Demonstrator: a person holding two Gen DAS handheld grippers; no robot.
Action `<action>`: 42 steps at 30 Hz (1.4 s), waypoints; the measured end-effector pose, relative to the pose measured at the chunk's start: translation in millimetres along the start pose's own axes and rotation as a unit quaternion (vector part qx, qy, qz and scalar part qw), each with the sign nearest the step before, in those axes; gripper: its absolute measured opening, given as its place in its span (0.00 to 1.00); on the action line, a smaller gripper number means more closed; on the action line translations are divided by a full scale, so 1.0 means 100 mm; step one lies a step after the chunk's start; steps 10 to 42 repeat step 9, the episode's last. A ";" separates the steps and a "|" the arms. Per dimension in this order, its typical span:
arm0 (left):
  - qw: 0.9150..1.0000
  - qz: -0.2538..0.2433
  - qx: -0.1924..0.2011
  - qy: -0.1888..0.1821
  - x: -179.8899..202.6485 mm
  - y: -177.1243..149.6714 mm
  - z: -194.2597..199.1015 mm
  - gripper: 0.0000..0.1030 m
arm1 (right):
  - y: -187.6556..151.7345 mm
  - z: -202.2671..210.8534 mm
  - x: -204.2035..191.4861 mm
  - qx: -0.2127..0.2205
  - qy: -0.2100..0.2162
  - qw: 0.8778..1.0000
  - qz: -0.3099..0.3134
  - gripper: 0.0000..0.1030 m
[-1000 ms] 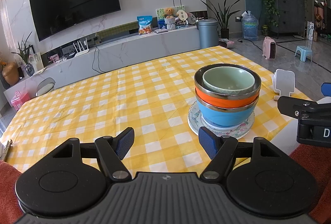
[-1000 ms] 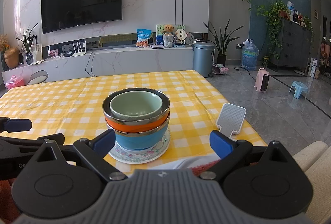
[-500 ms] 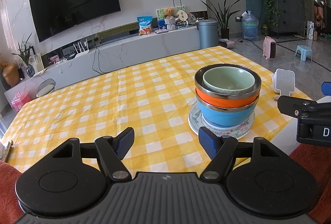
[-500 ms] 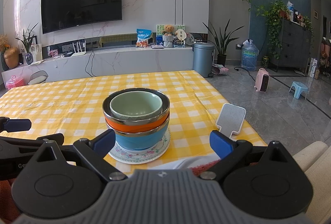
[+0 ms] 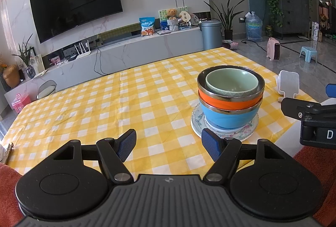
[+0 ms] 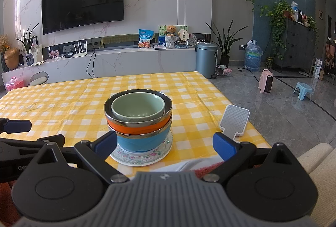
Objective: Organize plates and bowls
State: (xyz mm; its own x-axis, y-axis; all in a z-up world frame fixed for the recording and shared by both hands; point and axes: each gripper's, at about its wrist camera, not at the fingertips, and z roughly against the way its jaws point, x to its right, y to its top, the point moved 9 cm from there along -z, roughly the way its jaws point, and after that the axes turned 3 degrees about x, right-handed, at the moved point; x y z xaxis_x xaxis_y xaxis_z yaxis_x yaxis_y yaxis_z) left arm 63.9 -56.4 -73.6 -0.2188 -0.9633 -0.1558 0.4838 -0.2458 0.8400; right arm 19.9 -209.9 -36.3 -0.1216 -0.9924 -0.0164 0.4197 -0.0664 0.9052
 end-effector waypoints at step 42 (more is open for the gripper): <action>1.000 0.002 0.004 -0.002 0.00 0.02 0.03 0.81 | 0.00 0.00 0.00 -0.001 0.000 1.000 0.000 0.93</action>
